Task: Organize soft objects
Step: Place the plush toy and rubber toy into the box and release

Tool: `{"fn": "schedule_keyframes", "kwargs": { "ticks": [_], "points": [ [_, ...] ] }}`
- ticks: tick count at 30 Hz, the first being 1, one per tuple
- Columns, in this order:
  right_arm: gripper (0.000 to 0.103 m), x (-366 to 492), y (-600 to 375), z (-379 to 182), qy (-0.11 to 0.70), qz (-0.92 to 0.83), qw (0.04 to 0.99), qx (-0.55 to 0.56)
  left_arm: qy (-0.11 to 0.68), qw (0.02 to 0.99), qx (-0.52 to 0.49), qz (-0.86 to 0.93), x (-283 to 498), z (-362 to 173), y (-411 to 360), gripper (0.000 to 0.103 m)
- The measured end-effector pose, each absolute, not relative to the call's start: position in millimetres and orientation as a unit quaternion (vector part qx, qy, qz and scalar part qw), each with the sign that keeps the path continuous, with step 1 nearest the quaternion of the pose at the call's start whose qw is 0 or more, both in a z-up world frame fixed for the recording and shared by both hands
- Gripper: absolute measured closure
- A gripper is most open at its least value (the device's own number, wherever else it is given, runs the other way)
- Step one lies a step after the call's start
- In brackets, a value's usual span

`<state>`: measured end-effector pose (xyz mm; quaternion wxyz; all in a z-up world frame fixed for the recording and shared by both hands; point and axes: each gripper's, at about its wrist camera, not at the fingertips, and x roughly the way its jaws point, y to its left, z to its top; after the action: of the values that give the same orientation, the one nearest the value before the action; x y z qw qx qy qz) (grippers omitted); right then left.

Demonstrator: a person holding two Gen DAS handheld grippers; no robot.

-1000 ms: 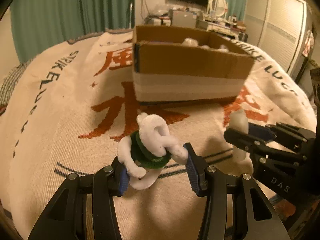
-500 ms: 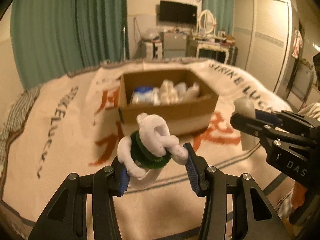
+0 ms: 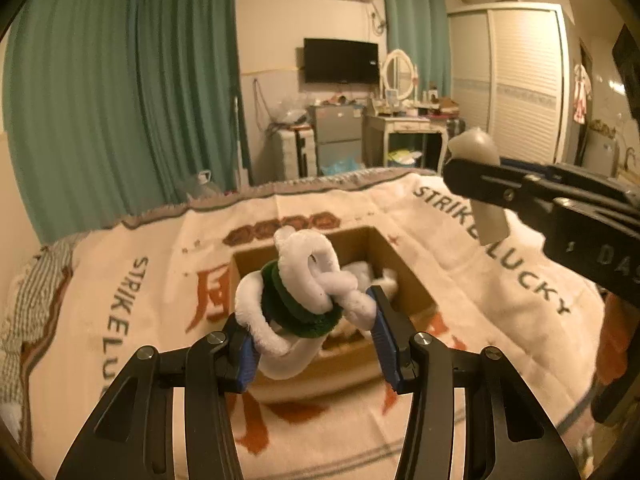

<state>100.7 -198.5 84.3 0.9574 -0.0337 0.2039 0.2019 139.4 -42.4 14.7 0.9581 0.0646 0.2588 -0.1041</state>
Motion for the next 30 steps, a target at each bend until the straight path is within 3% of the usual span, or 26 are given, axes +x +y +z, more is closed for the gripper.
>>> {"fn": "schedule_keyframes", "kwargs": {
  "ticks": [6,20,24,27,28,30],
  "points": [
    [0.075,153,-190,72,0.222,0.203,0.953,-0.037,0.279,0.952,0.08,-0.095,190,-3,-45,0.056],
    [0.074,272,-173,-30,0.34,0.2,0.918,-0.031,0.356,0.924,0.084,-0.116,250,-75,-59,0.055],
    [0.072,286,-177,-41,0.362,0.2,0.91,-0.02,0.345,0.927,0.093,-0.111,244,-76,-65,0.049],
    [0.065,286,-176,-42,0.367,0.195,0.909,-0.024,0.339,0.93,0.1,-0.098,244,-74,-67,0.034],
    [0.053,284,-177,-41,0.367,0.192,0.91,-0.024,0.34,0.93,0.101,-0.091,245,-74,-67,0.031],
    [0.043,278,-181,-35,0.359,0.183,0.915,-0.02,0.342,0.931,0.103,-0.078,243,-70,-66,0.031]
  ]
}}
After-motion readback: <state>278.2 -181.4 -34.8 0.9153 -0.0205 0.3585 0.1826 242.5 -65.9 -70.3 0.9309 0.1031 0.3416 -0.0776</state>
